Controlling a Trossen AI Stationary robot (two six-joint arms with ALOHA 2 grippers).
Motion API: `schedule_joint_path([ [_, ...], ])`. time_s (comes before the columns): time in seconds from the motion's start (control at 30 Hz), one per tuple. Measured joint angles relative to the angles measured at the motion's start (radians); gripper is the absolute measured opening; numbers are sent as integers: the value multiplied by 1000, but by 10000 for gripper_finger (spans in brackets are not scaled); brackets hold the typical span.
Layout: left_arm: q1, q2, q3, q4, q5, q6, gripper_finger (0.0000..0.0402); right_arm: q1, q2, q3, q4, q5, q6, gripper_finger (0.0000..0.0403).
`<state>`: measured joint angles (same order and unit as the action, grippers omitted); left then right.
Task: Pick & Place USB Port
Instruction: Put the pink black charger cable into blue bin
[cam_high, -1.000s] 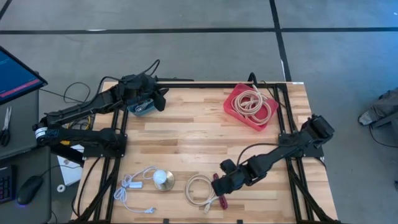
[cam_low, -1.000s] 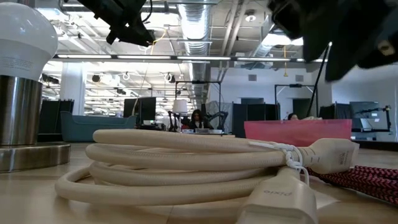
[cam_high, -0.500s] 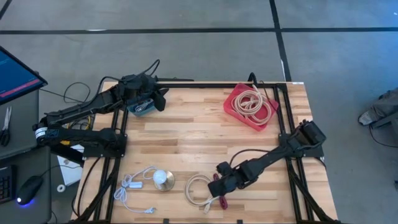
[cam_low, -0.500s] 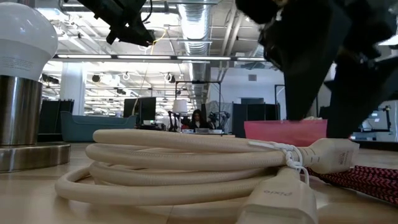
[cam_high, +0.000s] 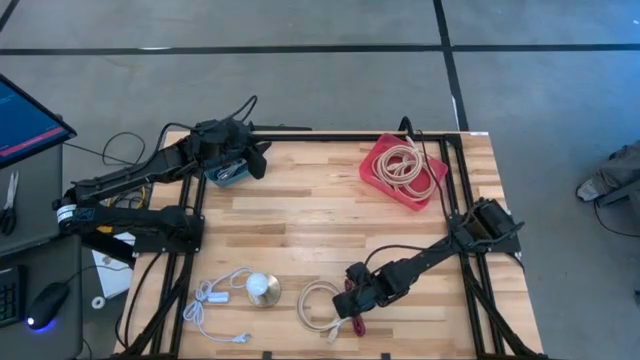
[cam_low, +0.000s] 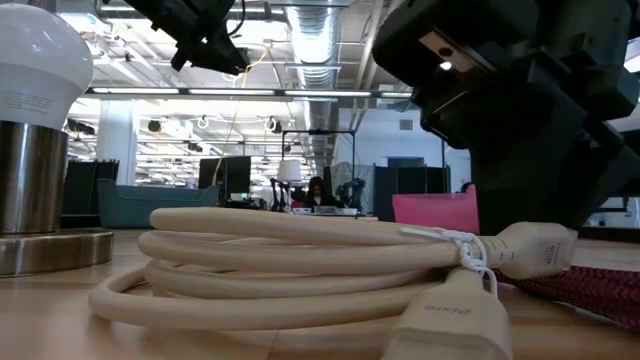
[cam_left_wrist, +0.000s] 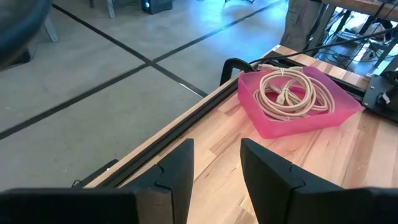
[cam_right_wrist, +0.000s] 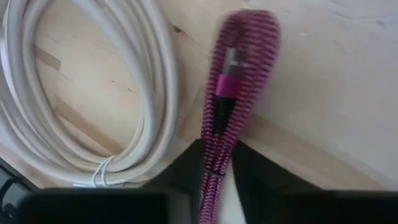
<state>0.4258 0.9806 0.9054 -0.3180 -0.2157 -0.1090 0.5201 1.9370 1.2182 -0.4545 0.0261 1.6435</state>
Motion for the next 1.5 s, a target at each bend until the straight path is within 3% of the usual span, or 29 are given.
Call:
schedule_joint_path([
  [0.1,0,0,0,0,0,7,131,0,-3,0,4,-1,-18,20],
  [0.17,0,0,0,0,0,7,131,0,-4,1,5,-1,-25,9],
  [0.57,0,0,0,-1,1,7,131,-11,-51,-1,2,-25,-105,2],
  [0.77,0,0,0,-2,1,7,131,-47,-151,-1,-92,50,-175,1],
  [1.1,0,0,0,-3,1,0,131,-169,-304,0,-225,103,-410,0],
  [1.5,0,0,0,-3,1,-4,131,-366,-425,0,-234,98,-733,0],
])
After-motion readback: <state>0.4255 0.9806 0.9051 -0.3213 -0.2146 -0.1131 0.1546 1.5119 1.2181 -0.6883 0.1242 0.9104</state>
